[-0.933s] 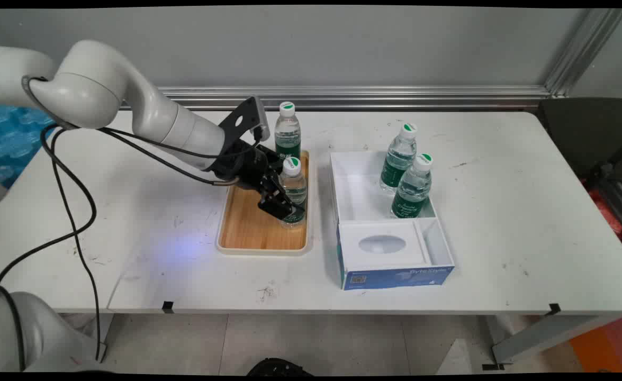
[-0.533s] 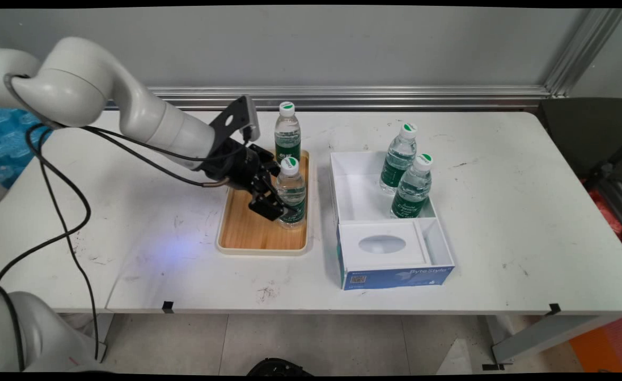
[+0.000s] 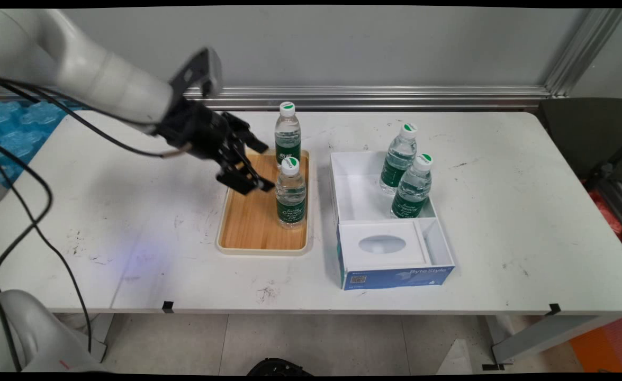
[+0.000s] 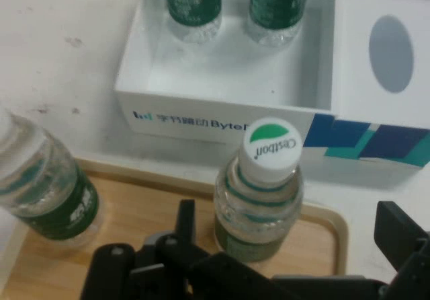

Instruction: Pick up the green bottle from the white box

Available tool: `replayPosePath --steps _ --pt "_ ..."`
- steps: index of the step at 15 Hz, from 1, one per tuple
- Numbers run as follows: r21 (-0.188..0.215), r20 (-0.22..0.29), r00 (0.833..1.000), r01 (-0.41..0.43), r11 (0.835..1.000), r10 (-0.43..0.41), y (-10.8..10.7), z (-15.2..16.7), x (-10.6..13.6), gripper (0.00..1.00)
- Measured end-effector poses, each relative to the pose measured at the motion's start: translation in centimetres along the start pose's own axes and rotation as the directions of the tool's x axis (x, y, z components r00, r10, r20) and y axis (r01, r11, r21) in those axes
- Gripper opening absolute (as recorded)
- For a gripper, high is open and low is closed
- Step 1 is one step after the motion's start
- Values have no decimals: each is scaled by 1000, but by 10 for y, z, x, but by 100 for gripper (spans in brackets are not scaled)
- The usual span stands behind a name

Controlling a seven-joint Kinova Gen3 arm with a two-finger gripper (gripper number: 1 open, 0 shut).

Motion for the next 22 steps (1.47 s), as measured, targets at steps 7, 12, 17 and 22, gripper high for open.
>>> replayPosePath --steps 7,12,17,22 --pt "5 -4 1000 16 1000 -16 3 -75 38 100" --pt "-11 -3 999 39 999 -39 6 -82 76 100" --pt "-37 -10 999 38 999 -38 2 -49 117 100" --pt "-57 2 999 34 998 -34 1 10 144 100"
